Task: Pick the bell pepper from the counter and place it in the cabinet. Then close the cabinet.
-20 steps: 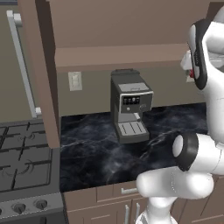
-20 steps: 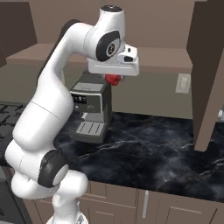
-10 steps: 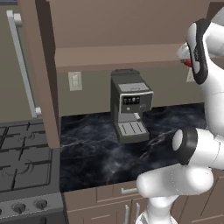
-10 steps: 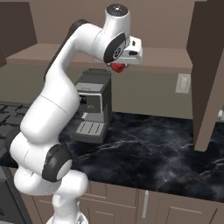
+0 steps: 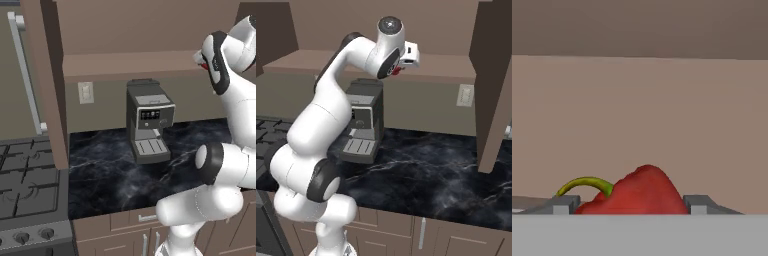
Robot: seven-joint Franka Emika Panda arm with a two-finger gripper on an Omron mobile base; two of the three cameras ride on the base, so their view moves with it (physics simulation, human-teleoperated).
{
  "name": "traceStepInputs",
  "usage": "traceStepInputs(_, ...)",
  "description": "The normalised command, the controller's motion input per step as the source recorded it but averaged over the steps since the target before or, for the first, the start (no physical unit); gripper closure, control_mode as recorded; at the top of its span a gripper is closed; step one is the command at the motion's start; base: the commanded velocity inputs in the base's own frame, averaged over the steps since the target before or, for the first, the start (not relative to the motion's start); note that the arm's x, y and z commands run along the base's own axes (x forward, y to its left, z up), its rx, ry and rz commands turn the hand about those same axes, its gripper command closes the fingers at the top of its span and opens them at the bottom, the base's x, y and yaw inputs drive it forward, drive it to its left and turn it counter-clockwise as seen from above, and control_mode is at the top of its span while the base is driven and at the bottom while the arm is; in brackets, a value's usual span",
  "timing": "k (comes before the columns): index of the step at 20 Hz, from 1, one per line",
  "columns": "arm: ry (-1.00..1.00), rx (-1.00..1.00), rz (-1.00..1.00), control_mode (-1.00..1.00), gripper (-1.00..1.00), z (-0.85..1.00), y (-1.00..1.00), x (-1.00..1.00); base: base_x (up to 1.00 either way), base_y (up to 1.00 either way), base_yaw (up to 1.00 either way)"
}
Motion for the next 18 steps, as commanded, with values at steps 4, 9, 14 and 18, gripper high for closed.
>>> traceStepInputs(4,0.0,0.0,0.0,-1.0,1.0,0.08,0.0,0.73,0.0,0.0,0.0)
traceStepInputs(9,0.0,0.01,0.0,-1.0,1.0,0.21,0.0,0.66,0.0,0.0,0.0)
traceStepInputs(14,-0.01,0.03,0.0,-1.0,1.0,0.05,-0.01,0.64,0.0,0.0,0.0)
traceStepInputs(18,0.0,0.04,0.0,-1.0,1.0,0.0,-0.04,0.56,0.0,0.0,0.0)
